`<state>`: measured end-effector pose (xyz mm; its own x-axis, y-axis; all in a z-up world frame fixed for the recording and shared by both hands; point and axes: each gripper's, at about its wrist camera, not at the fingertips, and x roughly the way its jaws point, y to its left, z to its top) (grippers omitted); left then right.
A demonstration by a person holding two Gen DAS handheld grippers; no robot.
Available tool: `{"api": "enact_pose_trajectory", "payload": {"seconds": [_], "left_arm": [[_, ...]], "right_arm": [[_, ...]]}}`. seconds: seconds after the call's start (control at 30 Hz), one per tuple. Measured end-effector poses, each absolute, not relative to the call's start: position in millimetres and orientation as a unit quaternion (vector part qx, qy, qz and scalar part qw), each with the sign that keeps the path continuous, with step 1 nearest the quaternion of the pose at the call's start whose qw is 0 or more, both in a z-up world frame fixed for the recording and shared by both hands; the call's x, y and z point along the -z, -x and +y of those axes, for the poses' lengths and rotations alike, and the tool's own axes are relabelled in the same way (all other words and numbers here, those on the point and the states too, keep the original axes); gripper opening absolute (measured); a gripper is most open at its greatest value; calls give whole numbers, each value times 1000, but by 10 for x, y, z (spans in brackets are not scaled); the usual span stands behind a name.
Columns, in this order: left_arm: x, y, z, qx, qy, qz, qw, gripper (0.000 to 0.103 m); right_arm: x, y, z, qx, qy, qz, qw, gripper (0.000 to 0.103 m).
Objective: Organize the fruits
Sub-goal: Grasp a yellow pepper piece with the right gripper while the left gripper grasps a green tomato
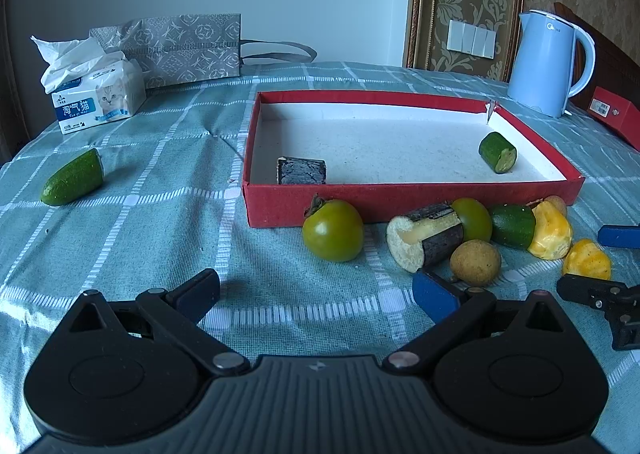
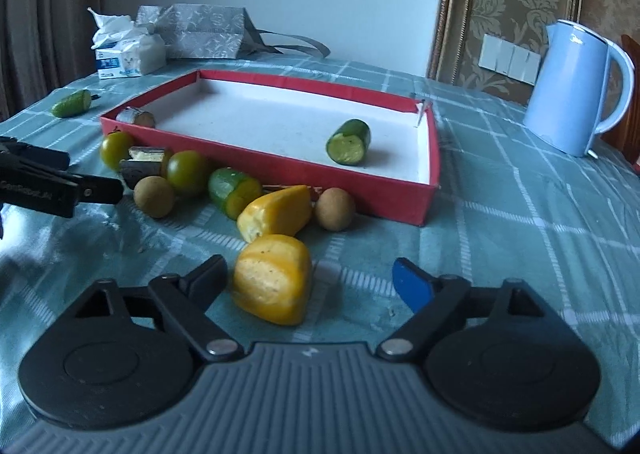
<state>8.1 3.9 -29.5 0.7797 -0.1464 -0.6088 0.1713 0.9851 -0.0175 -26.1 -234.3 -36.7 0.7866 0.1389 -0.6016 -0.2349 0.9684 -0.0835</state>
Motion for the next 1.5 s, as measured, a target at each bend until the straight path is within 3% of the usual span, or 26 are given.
{"api": "enact_pose_trajectory", "payload": {"seconds": [0.03, 0.17, 0.27, 0.67, 1.03, 1.2, 1.5], "left_arm": [[294, -81, 41, 84, -19, 321, 943, 103], [294, -79, 41, 84, -18, 321, 943, 103], [293, -78, 47, 85, -16, 320, 943, 103], [220, -138, 72, 77, 6, 298, 951, 103], [193, -127, 144, 98, -37, 284, 953, 102], [170, -190, 279, 90, -20, 291, 952, 93], [223, -262, -6, 76, -51, 306, 948, 89]], "right_arm": [[365, 243, -2362, -101, 72, 313, 942, 88], [352, 248, -2397, -118, 50, 311, 942, 61], [352, 268, -2361, -121, 62, 308, 942, 59], [352, 291, -2350, -114, 48, 312, 942, 58], [353, 290, -2343, -116, 47, 313, 942, 60], [353, 291, -2345, -116, 47, 313, 942, 60], [355, 289, -2326, -122, 49, 315, 940, 66]]}}
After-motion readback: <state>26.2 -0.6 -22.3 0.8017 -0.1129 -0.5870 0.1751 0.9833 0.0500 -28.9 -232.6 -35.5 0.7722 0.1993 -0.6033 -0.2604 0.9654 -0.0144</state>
